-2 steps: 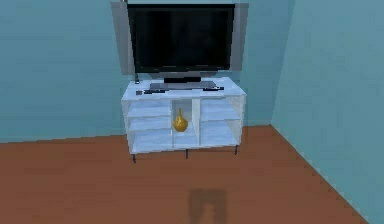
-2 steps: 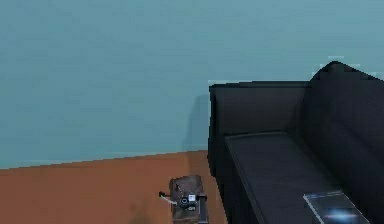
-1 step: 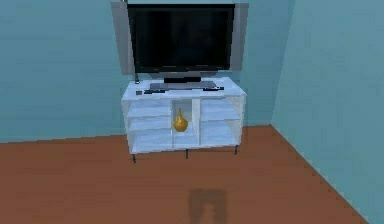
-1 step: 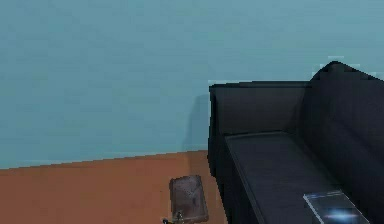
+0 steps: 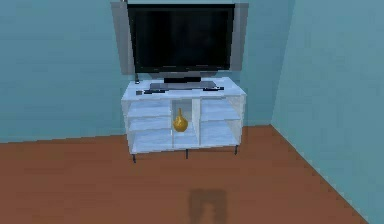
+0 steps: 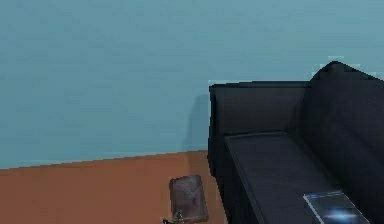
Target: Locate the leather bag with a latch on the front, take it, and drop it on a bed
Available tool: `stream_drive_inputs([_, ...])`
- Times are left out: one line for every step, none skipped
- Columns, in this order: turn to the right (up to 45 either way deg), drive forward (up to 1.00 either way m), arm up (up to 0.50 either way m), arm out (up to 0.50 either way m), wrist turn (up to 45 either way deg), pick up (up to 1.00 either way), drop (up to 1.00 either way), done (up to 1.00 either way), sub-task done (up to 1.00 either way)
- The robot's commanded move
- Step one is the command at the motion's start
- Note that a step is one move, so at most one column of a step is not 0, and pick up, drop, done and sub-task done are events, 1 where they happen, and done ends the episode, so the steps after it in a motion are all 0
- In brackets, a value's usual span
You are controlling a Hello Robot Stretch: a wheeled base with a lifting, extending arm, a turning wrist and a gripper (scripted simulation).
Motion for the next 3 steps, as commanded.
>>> stream_drive_inputs([0.0, 0.00, 0.10, 0.00, 0.0, 0.00, 0.00, 0.00, 0.00])
stream_drive_inputs([0.0, 0.00, 0.50, 0.00, 0.0, 0.00, 0.00, 0.00, 0.00])
stream_drive_inputs([0.0, 0.00, 0.42, 0.00, 0.0, 0.00, 0.00, 0.00, 0.00])
